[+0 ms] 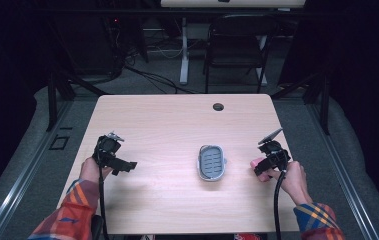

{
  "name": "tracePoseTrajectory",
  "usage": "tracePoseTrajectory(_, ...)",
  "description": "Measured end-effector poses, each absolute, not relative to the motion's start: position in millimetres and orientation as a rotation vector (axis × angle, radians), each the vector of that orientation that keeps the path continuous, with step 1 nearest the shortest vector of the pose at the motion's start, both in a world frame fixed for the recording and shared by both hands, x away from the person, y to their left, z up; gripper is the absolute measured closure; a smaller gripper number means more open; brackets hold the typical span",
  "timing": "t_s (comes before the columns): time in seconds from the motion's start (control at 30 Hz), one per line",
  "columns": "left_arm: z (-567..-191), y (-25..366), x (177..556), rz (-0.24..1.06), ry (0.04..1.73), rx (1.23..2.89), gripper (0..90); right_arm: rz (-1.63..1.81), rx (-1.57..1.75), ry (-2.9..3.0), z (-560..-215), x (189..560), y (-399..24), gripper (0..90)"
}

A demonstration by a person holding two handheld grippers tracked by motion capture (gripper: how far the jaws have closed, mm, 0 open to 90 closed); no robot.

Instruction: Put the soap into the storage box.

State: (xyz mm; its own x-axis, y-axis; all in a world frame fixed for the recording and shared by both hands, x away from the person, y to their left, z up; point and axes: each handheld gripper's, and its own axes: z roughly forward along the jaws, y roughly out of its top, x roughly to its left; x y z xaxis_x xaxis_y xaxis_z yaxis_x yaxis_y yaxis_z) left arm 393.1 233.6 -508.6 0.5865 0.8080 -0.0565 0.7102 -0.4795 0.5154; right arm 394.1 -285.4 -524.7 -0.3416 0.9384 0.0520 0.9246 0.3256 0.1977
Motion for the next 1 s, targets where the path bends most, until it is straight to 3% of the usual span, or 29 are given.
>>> tracePoseTrajectory(1.0,-509,233,393,0.264,1.204,2.327,0.0,0.319,1.684,2.535,-510,392,-278,37.2)
